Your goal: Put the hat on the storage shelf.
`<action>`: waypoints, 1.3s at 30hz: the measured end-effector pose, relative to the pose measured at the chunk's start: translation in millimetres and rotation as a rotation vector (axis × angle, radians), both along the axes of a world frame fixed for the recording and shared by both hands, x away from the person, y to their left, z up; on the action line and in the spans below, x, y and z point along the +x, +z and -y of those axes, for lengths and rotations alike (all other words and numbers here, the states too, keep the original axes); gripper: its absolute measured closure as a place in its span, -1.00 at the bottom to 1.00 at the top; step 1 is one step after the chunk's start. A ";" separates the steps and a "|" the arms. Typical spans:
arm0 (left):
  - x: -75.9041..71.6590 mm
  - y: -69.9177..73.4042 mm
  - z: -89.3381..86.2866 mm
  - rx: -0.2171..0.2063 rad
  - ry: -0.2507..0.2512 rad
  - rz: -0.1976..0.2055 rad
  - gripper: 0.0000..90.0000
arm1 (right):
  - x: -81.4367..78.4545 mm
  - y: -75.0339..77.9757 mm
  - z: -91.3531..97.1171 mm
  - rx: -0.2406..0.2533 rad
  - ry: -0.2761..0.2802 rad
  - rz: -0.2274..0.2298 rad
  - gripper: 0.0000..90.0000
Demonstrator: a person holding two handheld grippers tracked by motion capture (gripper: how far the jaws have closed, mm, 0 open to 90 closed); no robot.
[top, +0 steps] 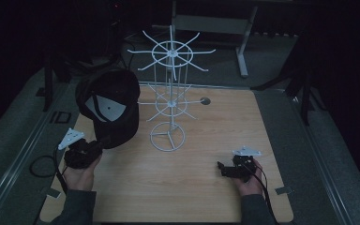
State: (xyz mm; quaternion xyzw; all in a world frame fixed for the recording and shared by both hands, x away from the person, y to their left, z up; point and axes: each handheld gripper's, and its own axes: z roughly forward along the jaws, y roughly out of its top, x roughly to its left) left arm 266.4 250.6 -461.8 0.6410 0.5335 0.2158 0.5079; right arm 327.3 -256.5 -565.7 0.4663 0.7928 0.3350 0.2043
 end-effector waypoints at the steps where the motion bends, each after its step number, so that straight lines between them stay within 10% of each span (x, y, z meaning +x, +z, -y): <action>1: -0.2 0.7 0.1 0.003 -0.001 0.001 0.91 | 0.0 0.0 0.0 0.000 0.000 0.000 -0.71; 39: -5.4 26.4 2.2 0.019 0.007 0.072 0.91 | 0.0 0.0 0.0 0.000 -0.001 0.000 -0.71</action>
